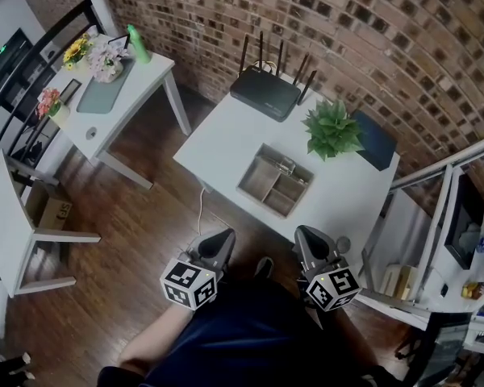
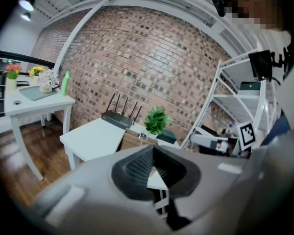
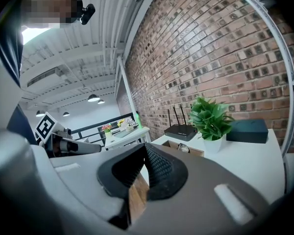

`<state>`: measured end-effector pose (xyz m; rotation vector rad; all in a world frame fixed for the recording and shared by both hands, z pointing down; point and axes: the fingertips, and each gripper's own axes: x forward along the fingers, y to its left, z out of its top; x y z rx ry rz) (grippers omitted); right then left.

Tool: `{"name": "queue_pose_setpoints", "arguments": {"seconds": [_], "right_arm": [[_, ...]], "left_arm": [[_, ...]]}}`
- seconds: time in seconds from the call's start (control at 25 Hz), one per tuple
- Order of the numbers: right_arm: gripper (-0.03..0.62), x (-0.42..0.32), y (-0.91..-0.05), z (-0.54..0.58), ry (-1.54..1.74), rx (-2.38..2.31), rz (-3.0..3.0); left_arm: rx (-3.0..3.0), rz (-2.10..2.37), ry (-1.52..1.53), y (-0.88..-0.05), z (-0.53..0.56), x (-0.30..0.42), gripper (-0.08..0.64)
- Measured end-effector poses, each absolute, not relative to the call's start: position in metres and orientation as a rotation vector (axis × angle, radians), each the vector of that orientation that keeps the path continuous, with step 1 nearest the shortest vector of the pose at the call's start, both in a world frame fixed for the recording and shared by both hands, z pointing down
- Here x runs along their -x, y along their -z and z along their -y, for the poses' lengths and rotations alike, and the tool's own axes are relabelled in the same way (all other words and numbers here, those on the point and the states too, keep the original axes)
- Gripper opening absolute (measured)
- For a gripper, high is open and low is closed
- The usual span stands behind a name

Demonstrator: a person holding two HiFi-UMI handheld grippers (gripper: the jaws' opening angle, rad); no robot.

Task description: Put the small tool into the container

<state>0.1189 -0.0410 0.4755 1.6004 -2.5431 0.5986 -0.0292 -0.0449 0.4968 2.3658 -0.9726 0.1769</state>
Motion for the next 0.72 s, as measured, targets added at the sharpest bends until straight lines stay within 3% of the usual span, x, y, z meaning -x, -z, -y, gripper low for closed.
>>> {"name": "queue_pose_setpoints", "arguments": {"seconds": [0.72], "right_arm": [[0.011,-0.1201,-0.476,0.0437,-0.604,-1.612,2.536]], "left_arm": [[-2.365,0.969,-0.184,-0.4973,0.0469,0.0282,0.005]]}}
